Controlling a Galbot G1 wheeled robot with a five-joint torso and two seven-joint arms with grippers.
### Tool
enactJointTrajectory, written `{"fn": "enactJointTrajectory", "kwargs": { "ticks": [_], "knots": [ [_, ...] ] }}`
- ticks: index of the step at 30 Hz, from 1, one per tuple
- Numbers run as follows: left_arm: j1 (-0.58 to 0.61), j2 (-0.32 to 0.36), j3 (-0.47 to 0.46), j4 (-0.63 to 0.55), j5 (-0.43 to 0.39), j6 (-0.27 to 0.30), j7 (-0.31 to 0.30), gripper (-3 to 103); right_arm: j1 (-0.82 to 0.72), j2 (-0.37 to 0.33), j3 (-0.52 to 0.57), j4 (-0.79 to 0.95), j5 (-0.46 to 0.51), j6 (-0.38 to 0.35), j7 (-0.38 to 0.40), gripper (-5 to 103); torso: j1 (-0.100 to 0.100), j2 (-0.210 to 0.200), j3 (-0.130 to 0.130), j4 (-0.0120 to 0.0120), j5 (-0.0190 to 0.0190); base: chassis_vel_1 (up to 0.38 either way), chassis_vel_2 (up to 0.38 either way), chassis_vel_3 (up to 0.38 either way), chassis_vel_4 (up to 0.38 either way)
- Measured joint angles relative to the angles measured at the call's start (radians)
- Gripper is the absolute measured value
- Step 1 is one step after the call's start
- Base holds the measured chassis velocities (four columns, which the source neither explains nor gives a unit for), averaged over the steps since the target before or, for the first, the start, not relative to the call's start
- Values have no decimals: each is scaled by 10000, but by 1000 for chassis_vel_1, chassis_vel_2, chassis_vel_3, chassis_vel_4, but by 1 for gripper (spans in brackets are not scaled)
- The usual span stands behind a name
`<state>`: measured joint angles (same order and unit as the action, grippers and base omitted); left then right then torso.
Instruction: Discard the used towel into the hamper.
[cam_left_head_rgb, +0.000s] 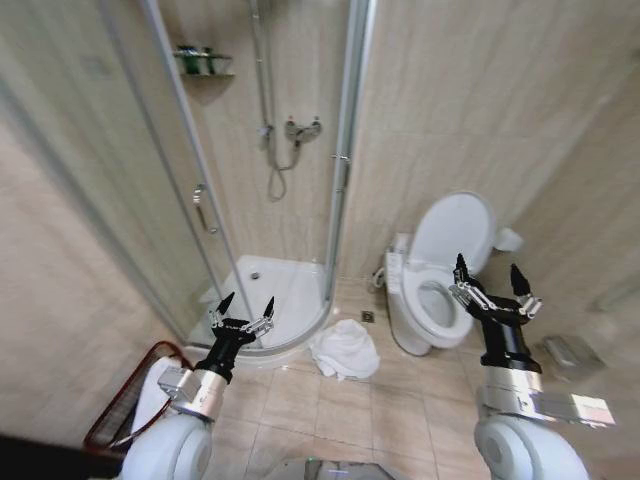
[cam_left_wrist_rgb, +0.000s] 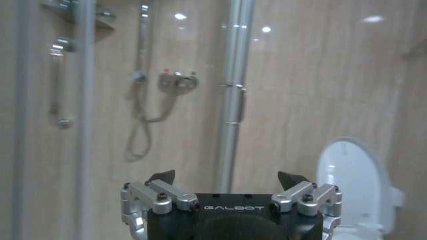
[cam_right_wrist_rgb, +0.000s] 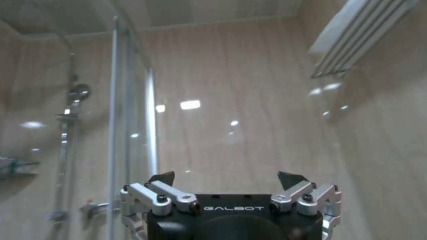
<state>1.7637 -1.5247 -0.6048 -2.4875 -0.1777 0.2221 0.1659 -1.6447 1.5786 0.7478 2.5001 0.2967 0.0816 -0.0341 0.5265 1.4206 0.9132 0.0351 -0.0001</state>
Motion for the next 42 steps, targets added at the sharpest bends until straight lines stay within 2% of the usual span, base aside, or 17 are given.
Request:
{"fn": "enactJointTrajectory", "kwargs": {
  "ticks": [5, 10, 20, 34, 42],
  "knots": [
    [0, 0, 0, -1, 0, 0, 0, 100, 2, -22, -38, 0, 1, 87, -80, 100, -1, 1, -1, -4, 0, -105, -110, -109, -110],
    [0, 0, 0, 0, 0, 0, 0, 100, 120, -50, -49, -15, -113, 125, -151, 100, -1, 0, 0, 3, 1, -17, -26, -28, -10],
    [0, 0, 0, -1, 0, 0, 0, 100, 185, 4, -104, -118, -243, 243, -79, 100, -12, -23, -12, 3, 1, 0, 0, 0, 0],
    [0, 0, 0, -1, 0, 0, 0, 100, -23, 132, -267, -43, -78, 343, -131, 100, -367, -790, -420, 3, 1, 0, 0, 0, 0],
    [0, 0, 0, -1, 0, 0, 0, 100, -230, 127, -348, -386, 421, 467, -129, 100, -581, -1258, -676, 3, 0, 0, 0, 0, 0]
  ]
}}
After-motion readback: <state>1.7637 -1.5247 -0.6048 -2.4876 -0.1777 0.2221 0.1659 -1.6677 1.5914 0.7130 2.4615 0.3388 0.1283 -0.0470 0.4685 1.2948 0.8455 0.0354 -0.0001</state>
